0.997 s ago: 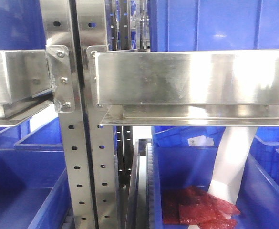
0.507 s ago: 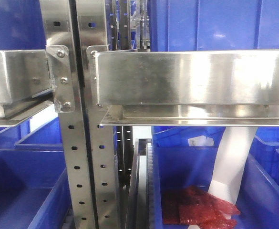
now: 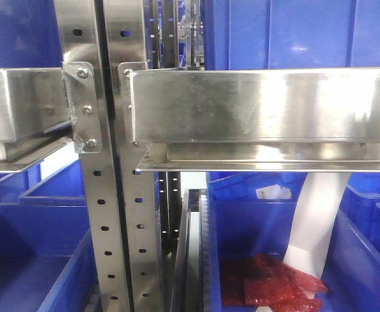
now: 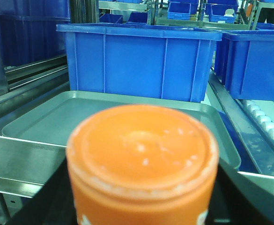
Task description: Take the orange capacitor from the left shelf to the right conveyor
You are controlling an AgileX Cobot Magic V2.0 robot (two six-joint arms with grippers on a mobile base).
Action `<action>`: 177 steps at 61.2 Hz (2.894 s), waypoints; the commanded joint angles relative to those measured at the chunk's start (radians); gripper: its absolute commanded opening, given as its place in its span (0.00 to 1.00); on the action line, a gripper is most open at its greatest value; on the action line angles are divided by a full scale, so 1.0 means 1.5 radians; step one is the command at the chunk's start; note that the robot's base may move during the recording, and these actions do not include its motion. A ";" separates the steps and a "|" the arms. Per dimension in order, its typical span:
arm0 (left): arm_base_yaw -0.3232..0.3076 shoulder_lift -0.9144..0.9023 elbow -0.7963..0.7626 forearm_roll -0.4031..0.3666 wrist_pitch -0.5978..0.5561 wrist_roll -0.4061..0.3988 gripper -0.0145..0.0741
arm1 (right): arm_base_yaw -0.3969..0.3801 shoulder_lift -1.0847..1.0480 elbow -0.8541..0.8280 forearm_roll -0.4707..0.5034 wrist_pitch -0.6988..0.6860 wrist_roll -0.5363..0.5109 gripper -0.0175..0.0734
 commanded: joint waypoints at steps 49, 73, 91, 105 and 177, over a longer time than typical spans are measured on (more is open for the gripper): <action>0.001 -0.008 -0.003 -0.002 -0.058 -0.001 0.02 | 0.001 0.007 -0.019 -0.005 -0.060 -0.001 0.32; 0.001 -0.008 -0.003 -0.002 -0.058 -0.001 0.02 | 0.001 0.007 -0.019 -0.005 -0.060 -0.001 0.32; 0.001 -0.008 -0.003 -0.002 -0.058 -0.001 0.02 | 0.001 0.007 -0.019 -0.005 -0.060 -0.001 0.32; 0.001 -0.008 -0.003 -0.002 -0.058 -0.001 0.02 | 0.001 0.007 -0.019 -0.005 -0.060 -0.001 0.32; 0.001 -0.008 -0.003 -0.002 -0.058 -0.001 0.02 | 0.001 0.007 -0.019 -0.005 -0.060 -0.001 0.32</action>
